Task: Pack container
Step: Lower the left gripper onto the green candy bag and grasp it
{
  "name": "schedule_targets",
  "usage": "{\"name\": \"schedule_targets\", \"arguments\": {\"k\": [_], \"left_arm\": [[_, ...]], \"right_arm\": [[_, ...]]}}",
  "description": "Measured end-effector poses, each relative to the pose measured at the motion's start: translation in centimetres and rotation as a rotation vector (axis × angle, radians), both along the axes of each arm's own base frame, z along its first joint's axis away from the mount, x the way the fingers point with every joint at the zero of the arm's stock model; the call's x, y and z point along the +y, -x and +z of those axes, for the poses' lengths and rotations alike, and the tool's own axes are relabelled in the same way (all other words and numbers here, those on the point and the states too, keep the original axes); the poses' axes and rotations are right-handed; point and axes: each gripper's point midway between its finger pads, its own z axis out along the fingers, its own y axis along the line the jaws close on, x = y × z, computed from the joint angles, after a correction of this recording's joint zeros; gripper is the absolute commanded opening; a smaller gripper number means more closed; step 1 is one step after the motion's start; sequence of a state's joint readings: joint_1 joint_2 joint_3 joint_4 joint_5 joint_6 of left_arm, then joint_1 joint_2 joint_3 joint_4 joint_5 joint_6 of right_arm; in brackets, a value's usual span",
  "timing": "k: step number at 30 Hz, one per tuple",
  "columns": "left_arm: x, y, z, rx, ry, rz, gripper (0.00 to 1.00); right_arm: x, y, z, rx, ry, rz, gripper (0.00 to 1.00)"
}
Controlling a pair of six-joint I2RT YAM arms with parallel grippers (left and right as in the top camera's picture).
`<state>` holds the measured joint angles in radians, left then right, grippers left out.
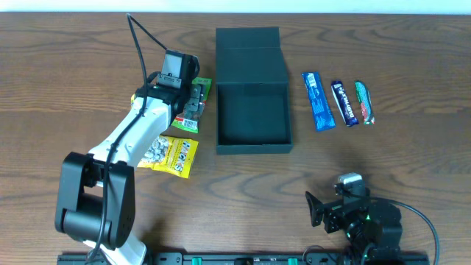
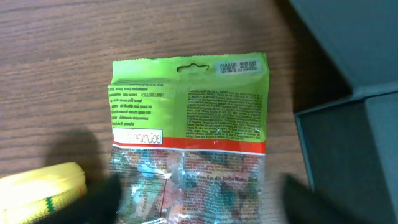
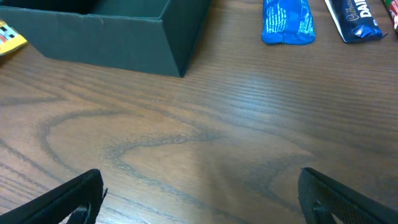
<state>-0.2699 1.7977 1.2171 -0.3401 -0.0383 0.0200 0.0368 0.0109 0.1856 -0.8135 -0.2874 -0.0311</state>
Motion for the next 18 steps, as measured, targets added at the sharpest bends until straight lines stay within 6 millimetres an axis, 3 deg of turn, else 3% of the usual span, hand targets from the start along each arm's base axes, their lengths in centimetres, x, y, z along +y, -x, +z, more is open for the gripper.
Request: {"name": "schedule_targets", "arguments": {"k": [3, 8, 12, 13, 18], "left_arm": [[0.1, -0.1, -1.3, 0.027, -0.028, -0.025, 0.95], [0.3, 0.6, -5.7, 0.123, -0.092, -0.096, 0.95], [0.7, 0.6, -7.2, 0.154, -0.093, -0.094, 0.95], [0.9, 0.5, -7.4, 0.157, -0.09, -0.09, 1.0], [1.9, -0.1, -7.6, 0.163, -0.064, -0.068, 0.62]], "right_arm": [[0.0, 0.0, 0.0, 0.0, 0.0, 0.0, 0.99], [0.0, 0.0, 0.0, 0.0, 0.0, 0.0, 0.99], [0.0, 0.0, 0.0, 0.0, 0.0, 0.0, 0.99], [0.0, 0.0, 0.0, 0.0, 0.0, 0.0, 0.99], [0.0, 0.0, 0.0, 0.0, 0.0, 0.0, 0.99]]}}
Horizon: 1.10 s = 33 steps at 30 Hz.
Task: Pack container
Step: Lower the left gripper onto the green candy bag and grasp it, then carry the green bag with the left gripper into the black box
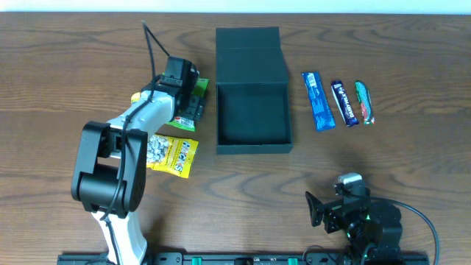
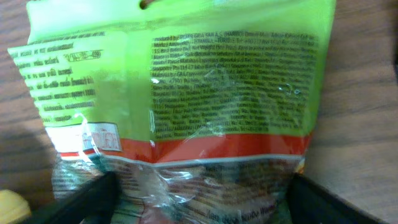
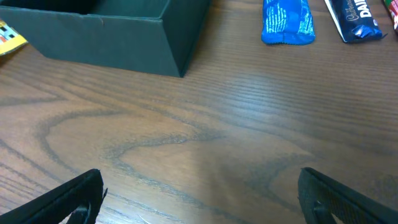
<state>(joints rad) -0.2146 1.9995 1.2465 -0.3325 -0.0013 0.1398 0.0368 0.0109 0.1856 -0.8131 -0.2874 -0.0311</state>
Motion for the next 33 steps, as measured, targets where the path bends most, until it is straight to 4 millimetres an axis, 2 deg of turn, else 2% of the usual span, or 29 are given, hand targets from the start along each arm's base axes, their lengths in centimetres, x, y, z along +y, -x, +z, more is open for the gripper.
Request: {"name": "schedule_targets", "arguments": {"k": [2, 7, 10, 19, 22, 26, 30, 33], "left_arm": [[0.4, -0.2, 0.0, -0.002, 0.005, 0.002, 0.47], [0.7, -0.5, 0.2, -0.01, 0.007, 0.003, 0.18], [0.7, -0.8, 0.5, -0.016, 0.009, 0.007, 0.06], [0.6, -0.5, 1.2, 0.006, 0.027, 0.046, 0.06], [0.6, -0.2, 2.1, 0.004, 0.037, 0.061, 0.06], [-0.4, -0.6, 6.2, -0.081, 0.07, 0.076, 0.06], [-3.3, -0.7, 13.0, -0.233, 0.131, 0.069, 0.06], [-5.8, 0.1, 16.1, -0.288, 0.19, 0.064, 0.06]], "right_arm": [[0.0, 0.0, 0.0, 0.0, 0.0, 0.0, 0.99], [0.0, 0.0, 0.0, 0.0, 0.0, 0.0, 0.99], [0.0, 0.0, 0.0, 0.0, 0.0, 0.0, 0.99], [0.0, 0.0, 0.0, 0.0, 0.0, 0.0, 0.99], [0.0, 0.0, 0.0, 0.0, 0.0, 0.0, 0.99], [0.0, 0.0, 0.0, 0.0, 0.0, 0.0, 0.99], [0.0, 0.0, 0.0, 0.0, 0.0, 0.0, 0.99], [0.0, 0.0, 0.0, 0.0, 0.0, 0.0, 0.99]]}}
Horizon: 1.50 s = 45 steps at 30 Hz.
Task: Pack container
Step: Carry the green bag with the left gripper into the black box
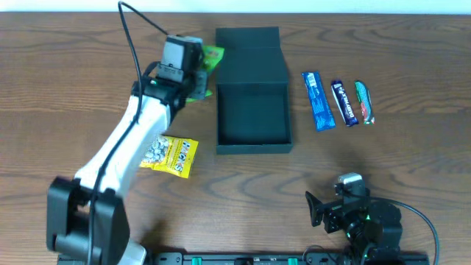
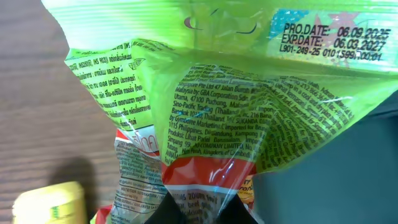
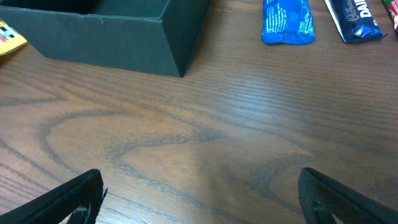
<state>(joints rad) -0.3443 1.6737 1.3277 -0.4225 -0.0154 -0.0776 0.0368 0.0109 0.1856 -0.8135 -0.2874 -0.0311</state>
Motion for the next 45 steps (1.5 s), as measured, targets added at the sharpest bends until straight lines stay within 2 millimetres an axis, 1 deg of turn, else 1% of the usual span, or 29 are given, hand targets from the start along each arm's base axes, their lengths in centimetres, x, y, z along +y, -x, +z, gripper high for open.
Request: {"name": "schedule_targets", "arguments": {"k": [2, 7, 11, 14, 17, 19, 21, 24, 25, 26, 27, 29, 30, 39, 45], "left_arm": [[-2.0, 0.8, 0.8, -0.006, 0.039, -0.008, 0.06], [-6.1, 3.0, -0.3, 0.054, 0.101, 0.009, 0.06], [-8.3, 4.7, -0.9, 0.083, 0.138, 0.094, 0.06], [-9.9, 5.7, -0.7, 0.071, 0.17, 0.162, 0.06], [-11.0, 6.5, -0.8, 0.056, 0.189, 0.219, 0.06], [-11.5, 6.8, -1.2, 0.055, 0.194, 0.248, 0.06], [-11.9, 7.0, -2.1, 0.063, 0.194, 0.284, 0.06], [-11.8, 6.9, -3.5, 0.077, 0.183, 0.322, 0.06], [-11.7, 6.8, -3.9, 0.081, 0.178, 0.334, 0.17], [-11.6, 6.8, -4.2, 0.084, 0.171, 0.338, 0.34], [-11.6, 6.8, -4.5, 0.088, 0.166, 0.341, 0.52], [-11.6, 6.7, -4.6, 0.084, 0.162, 0.343, 0.98], [-11.5, 6.6, -4.6, 0.082, 0.159, 0.341, 0.95], [-11.6, 6.3, -4.1, 0.042, 0.063, 0.221, 0.95], [-11.4, 6.5, -3.1, 0.024, 0.029, 0.168, 0.95]], "right_arm": [[0.0, 0.0, 0.0, 0.0, 0.0, 0.0, 0.99], [0.0, 0.0, 0.0, 0.0, 0.0, 0.0, 0.99], [0.0, 0.0, 0.0, 0.0, 0.0, 0.0, 0.99], [0.0, 0.0, 0.0, 0.0, 0.0, 0.0, 0.99], [0.0, 0.0, 0.0, 0.0, 0.0, 0.0, 0.99], [0.0, 0.0, 0.0, 0.0, 0.0, 0.0, 0.99], [0.0, 0.0, 0.0, 0.0, 0.0, 0.0, 0.99], [0.0, 0.0, 0.0, 0.0, 0.0, 0.0, 0.99], [0.0, 0.0, 0.0, 0.0, 0.0, 0.0, 0.99], [0.0, 0.0, 0.0, 0.0, 0.0, 0.0, 0.99], [0.0, 0.0, 0.0, 0.0, 0.0, 0.0, 0.99], [0.0, 0.0, 0.0, 0.0, 0.0, 0.0, 0.99], [0.0, 0.0, 0.0, 0.0, 0.0, 0.0, 0.99], [0.0, 0.0, 0.0, 0.0, 0.0, 0.0, 0.99], [0.0, 0.0, 0.0, 0.0, 0.0, 0.0, 0.99]]}}
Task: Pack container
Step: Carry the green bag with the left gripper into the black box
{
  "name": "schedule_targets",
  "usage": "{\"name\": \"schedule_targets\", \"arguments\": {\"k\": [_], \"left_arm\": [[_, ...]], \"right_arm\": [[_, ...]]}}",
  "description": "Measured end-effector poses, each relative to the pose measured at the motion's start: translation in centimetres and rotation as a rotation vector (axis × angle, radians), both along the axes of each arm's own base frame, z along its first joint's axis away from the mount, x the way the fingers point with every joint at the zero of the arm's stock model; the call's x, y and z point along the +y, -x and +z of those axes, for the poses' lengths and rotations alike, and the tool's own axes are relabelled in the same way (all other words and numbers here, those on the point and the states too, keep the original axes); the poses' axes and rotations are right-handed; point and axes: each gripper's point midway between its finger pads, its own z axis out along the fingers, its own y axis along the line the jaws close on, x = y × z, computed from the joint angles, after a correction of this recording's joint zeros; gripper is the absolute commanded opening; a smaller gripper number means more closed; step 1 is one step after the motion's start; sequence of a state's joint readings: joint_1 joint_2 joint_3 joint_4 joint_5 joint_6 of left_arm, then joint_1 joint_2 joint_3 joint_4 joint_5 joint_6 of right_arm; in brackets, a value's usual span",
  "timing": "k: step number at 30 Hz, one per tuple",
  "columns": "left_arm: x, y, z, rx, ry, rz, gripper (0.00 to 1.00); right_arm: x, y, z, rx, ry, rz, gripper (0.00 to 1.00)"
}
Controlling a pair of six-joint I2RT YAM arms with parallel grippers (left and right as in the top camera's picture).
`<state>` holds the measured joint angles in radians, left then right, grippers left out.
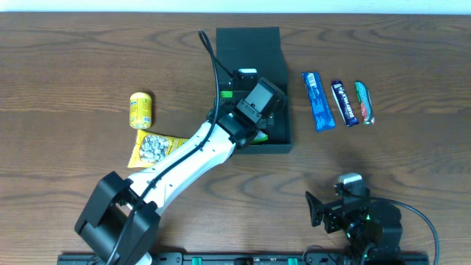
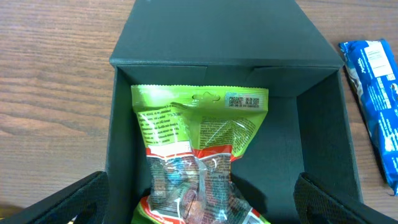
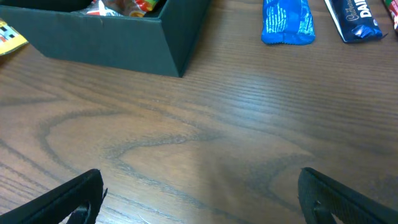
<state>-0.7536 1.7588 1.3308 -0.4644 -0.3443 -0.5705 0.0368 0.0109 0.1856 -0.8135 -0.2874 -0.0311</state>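
A dark open box (image 1: pixel 254 147) stands mid-table, its lid (image 1: pixel 249 48) folded back. In the left wrist view a green candy bag (image 2: pixel 199 155) lies flat on the box floor (image 2: pixel 298 149). My left gripper (image 2: pixel 202 208) hangs open just above the bag, one finger at each side, touching nothing. From overhead the left gripper (image 1: pixel 254 110) covers most of the bag. My right gripper (image 3: pixel 199 199) rests open over bare wood near the front edge, with the right gripper (image 1: pixel 324 210) far from the box.
A yellow can (image 1: pixel 141 110) and a yellow snack bag (image 1: pixel 158 149) lie left of the box. Right of it lie a blue bar (image 1: pixel 318 101), a dark blue bar (image 1: pixel 344 102) and a green-red bar (image 1: pixel 363 102).
My left gripper held the green bag raised beside the box's back left corner. Now the bag lies inside the box and the gripper is open above it. The right arm has not moved.
My left gripper hung open above the green bag on the table left of the box. Then its fingers stood low around the bag. Then it was shut on the bag, lifted near the lid. Now the bag lies in the box, released.
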Motion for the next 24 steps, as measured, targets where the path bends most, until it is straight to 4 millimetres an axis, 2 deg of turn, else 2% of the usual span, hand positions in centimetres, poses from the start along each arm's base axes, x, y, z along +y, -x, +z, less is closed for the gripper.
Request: {"name": "schedule_targets", "arguments": {"k": [17, 21, 24], "left_arm": [[0.8, -0.4, 0.0, -0.001, -0.055, -0.044, 0.96], [0.8, -0.3, 0.0, 0.0, -0.056, -0.045, 0.95], [0.8, -0.3, 0.0, 0.001, -0.058, -0.045, 0.95]], "right_arm": [[0.0, -0.2, 0.3, -0.013, -0.001, 0.0, 0.99], [0.2, -1.9, 3.0, -0.145, -0.027, -0.007, 0.99], [0.6, -2.8, 5.3, -0.211, -0.135, -0.034, 0.99]]}}
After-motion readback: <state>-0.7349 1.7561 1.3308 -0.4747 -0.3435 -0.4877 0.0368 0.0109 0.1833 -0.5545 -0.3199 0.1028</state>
